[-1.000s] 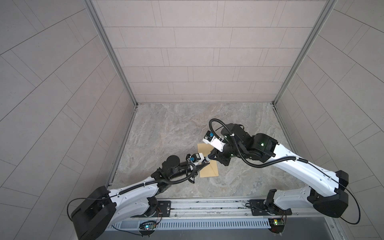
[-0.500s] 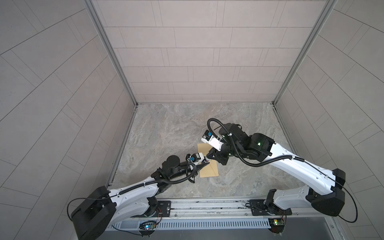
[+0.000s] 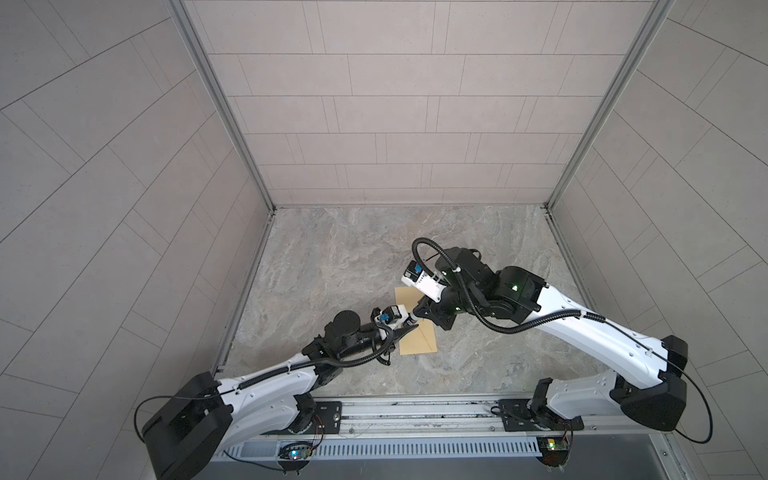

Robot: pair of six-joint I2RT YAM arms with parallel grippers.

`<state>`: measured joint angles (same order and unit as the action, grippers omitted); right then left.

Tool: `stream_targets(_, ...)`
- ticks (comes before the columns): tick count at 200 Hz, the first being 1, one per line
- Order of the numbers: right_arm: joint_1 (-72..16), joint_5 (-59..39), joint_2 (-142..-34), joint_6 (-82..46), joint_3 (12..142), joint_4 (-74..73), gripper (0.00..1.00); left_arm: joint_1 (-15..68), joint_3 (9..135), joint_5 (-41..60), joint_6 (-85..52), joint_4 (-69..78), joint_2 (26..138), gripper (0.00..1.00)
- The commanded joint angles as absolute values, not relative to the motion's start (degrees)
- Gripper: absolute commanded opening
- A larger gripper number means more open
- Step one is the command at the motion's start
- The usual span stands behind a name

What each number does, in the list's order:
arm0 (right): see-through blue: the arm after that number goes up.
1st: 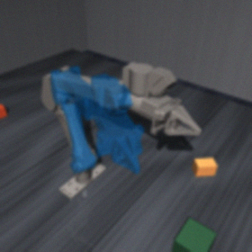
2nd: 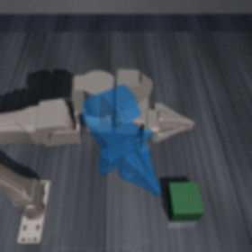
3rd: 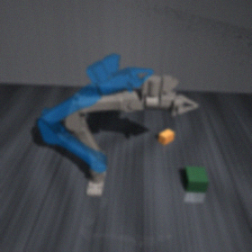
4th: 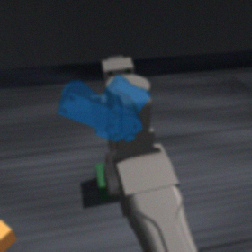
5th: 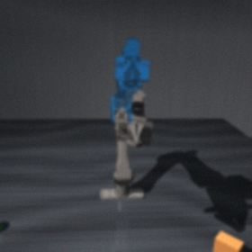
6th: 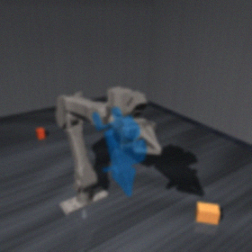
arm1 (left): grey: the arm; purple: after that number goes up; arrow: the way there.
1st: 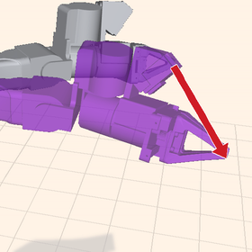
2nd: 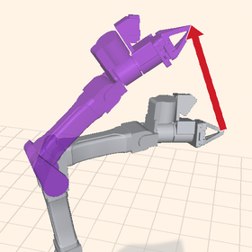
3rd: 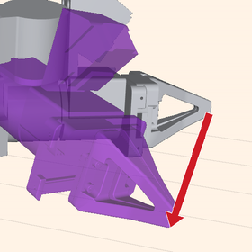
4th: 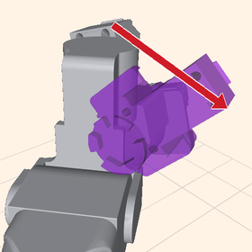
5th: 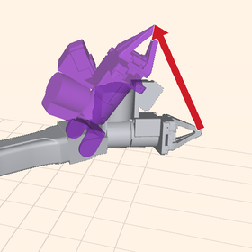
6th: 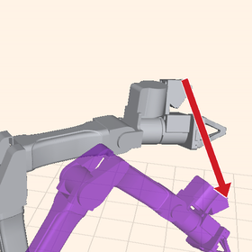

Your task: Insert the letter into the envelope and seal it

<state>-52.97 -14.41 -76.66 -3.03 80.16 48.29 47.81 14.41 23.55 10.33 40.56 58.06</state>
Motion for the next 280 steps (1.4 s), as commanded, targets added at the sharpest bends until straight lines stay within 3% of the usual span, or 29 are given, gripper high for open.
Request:
stream_targets(1,-52.9,-11.0,-77.8,-2.8,79.3,50.8,0.00,48.1,14.4,25.0,10.4,45.3,56.8,0.00)
stream_targets(195,-52.5,-15.4,-80.4,-11.4,74.9,45.6,0.00,48.1,13.0,21.1,9.6,49.2,55.4,0.00)
stream_targets(280,-50.7,-20.7,-68.4,-12.3,82.4,43.8,0.00,48.1,13.6,22.3,9.6,49.0,57.7,0.00)
